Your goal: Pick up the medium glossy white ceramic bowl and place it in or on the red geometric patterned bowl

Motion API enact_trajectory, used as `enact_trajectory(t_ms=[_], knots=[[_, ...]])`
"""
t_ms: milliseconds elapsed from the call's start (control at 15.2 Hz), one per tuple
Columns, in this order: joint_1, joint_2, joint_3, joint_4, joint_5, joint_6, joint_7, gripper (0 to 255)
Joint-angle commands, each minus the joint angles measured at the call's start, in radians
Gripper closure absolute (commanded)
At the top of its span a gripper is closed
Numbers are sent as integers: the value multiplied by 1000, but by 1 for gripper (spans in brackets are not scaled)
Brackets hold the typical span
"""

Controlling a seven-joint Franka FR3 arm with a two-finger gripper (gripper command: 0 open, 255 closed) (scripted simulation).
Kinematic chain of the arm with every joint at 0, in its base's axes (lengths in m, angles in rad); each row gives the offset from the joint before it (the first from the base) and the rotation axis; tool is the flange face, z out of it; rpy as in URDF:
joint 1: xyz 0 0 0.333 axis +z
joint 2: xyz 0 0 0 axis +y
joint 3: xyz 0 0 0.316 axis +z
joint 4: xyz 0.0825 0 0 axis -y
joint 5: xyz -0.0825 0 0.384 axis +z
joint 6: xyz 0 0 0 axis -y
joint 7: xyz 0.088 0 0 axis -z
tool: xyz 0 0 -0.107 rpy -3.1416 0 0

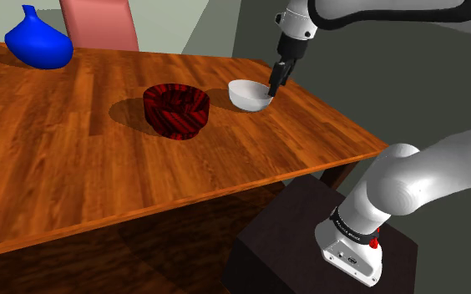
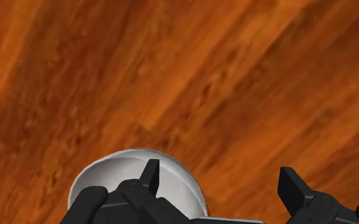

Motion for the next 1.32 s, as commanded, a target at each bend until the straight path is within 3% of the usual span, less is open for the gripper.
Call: enact_trajectory(t_ms=[0,396,858,1254], knots=[[3,65,8,24,-7,61,-1,0],[6,264,31,121,-40,209,1,0],[1,297,26,59,-50,304,6,0],[0,300,26,55,-51,312,6,0]])
